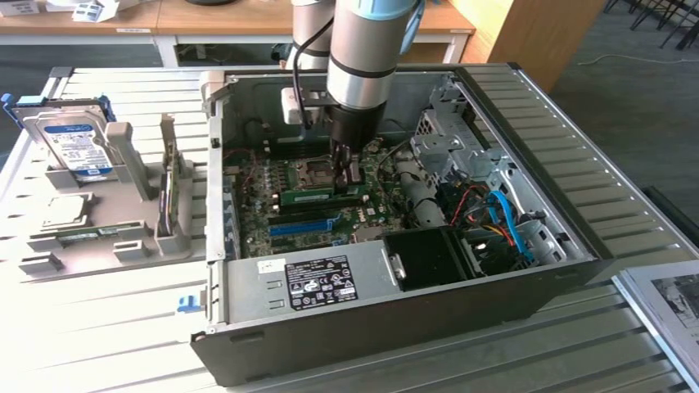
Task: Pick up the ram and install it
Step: 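Insert the ram into the slot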
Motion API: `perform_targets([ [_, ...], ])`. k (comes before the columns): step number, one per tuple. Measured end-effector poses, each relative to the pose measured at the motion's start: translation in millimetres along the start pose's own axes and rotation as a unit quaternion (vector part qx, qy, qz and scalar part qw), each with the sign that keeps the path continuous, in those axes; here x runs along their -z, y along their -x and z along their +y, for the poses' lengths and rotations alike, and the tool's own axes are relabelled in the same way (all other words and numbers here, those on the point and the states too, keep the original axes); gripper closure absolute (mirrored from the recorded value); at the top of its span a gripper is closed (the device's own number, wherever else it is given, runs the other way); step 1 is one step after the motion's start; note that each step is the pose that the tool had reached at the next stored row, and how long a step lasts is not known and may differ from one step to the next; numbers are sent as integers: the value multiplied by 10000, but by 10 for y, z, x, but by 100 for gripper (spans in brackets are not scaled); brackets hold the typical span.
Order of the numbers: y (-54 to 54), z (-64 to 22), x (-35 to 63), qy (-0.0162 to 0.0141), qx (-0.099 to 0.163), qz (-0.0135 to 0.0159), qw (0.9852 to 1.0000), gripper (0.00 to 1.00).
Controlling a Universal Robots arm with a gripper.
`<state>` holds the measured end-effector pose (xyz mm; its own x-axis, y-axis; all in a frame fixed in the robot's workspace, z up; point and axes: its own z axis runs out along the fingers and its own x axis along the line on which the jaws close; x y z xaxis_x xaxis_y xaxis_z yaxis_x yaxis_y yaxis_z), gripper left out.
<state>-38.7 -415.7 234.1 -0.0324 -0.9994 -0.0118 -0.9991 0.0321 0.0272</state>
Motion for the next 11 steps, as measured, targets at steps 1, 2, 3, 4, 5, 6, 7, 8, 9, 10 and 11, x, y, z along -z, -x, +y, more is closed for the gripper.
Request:
perform_targets([
  [1,0,0,0,0,0,0,10000,88],
  [2,0,0,-1,0,0,-1,10000,88],
  [3,0,1,-1,0,0,-1,10000,88],
  [4,0,6,-1,0,0,-1,10000,88],
  [5,0,7,-1,0,0,-1,10000,88],
  [6,0,8,-2,0,0,-1,10000,88],
  [7,0,8,-3,0,0,-1,10000,88],
  [8,0,8,-7,-1,0,-2,10000,88],
  [9,0,8,-9,0,0,-1,10000,88],
  [10,0,7,-12,0,0,-1,10000,88],
  [11,0,8,-15,0,0,-1,10000,88],
])
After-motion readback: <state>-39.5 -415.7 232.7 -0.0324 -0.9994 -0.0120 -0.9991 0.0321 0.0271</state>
